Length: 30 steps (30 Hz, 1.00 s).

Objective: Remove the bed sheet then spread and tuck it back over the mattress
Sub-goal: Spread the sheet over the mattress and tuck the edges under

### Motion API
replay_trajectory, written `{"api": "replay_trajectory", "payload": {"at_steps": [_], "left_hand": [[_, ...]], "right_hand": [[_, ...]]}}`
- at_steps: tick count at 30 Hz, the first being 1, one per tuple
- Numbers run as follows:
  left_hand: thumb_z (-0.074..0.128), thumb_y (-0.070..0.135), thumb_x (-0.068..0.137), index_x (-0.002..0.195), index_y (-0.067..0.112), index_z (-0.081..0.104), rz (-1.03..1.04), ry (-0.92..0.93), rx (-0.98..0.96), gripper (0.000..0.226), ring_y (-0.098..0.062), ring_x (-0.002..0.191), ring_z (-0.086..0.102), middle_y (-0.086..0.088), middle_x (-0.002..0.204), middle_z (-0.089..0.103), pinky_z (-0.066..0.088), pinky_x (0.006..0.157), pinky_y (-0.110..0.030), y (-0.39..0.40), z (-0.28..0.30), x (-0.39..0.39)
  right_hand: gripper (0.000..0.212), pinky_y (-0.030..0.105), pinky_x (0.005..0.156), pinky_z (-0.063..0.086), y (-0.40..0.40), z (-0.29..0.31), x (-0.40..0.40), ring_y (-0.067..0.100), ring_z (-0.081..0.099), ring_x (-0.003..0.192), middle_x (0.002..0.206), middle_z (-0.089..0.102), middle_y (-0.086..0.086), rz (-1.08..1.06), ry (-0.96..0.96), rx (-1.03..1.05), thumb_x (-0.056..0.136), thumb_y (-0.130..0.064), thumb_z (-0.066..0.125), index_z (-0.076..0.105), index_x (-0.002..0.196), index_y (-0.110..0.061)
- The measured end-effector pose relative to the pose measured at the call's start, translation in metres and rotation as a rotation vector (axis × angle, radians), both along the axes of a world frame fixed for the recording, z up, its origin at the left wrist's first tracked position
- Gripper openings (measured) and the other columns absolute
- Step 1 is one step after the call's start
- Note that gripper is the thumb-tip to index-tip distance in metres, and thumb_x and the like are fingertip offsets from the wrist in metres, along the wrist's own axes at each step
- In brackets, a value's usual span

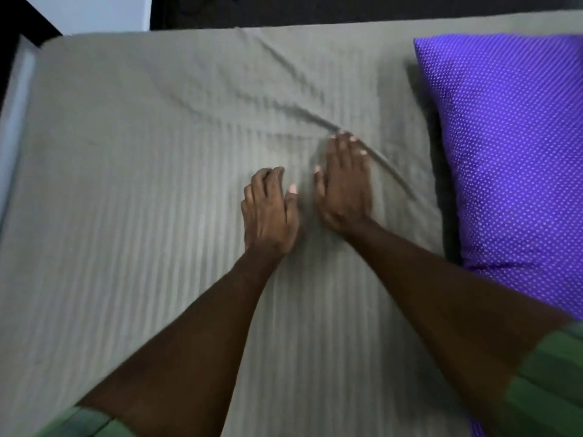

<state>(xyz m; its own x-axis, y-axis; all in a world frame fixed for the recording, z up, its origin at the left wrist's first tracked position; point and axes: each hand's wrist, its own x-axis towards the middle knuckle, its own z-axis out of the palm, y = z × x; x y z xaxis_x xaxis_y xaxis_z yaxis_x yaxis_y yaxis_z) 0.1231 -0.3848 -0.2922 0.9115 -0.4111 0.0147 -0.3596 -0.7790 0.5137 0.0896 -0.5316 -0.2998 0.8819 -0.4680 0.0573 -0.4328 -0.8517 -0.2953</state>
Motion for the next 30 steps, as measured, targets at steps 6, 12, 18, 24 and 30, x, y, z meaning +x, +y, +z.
{"api": "replay_trajectory", "payload": {"at_steps": [6,12,18,24,30], "left_hand": [[0.032,0.049,0.103,0.149,0.021,0.042,-0.011,-0.029,0.05,0.055,-0.027,0.136,0.039,-0.003,0.154,0.038,0.035,0.107,-0.05,-0.027,-0.01,0.061],[0.044,0.049,0.1,0.14,0.021,0.043,0.075,-0.101,0.259,0.049,-0.031,0.122,0.044,-0.006,0.143,0.042,0.039,0.093,-0.048,-0.042,-0.021,0.079],[0.035,0.049,0.104,0.151,0.008,0.04,-0.056,-0.087,-0.053,0.063,-0.031,0.148,0.031,-0.015,0.161,0.033,0.029,0.118,-0.047,-0.089,-0.014,0.109],[0.035,0.053,0.102,0.163,0.015,0.008,0.043,0.035,0.292,0.077,-0.031,0.157,0.0,-0.014,0.171,-0.003,0.017,0.117,-0.061,-0.095,-0.023,0.154],[0.038,0.042,0.1,0.162,0.009,-0.006,0.021,0.06,0.443,0.084,-0.047,0.154,-0.004,-0.024,0.168,-0.012,0.01,0.118,-0.065,-0.118,-0.008,0.154]], "right_hand": [[0.067,0.046,0.127,0.016,-0.008,-0.02,0.032,0.03,0.02,0.156,0.165,0.033,0.014,0.795,0.034,-0.105,0.103,-0.047,0.039,0.036,0.158,-0.009],[0.068,0.051,0.127,0.012,-0.113,-0.014,0.065,0.029,0.012,0.158,0.171,0.016,0.007,-0.124,0.063,-0.091,0.105,-0.048,0.023,0.02,0.163,-0.014],[0.071,0.043,0.129,0.01,-0.049,-0.014,0.095,0.03,0.015,0.157,0.169,0.018,0.016,0.405,-0.011,0.001,0.103,-0.043,0.036,0.023,0.162,-0.005],[0.064,0.044,0.126,0.014,-0.14,-0.012,0.129,0.029,0.023,0.154,0.168,0.026,0.008,0.214,0.006,-0.11,0.105,-0.045,0.031,0.026,0.162,-0.017],[0.067,0.05,0.128,0.007,-0.162,0.012,0.151,0.033,0.012,0.157,0.171,0.012,0.015,-0.092,0.053,-0.088,0.104,-0.036,0.031,0.017,0.163,-0.008]]}}
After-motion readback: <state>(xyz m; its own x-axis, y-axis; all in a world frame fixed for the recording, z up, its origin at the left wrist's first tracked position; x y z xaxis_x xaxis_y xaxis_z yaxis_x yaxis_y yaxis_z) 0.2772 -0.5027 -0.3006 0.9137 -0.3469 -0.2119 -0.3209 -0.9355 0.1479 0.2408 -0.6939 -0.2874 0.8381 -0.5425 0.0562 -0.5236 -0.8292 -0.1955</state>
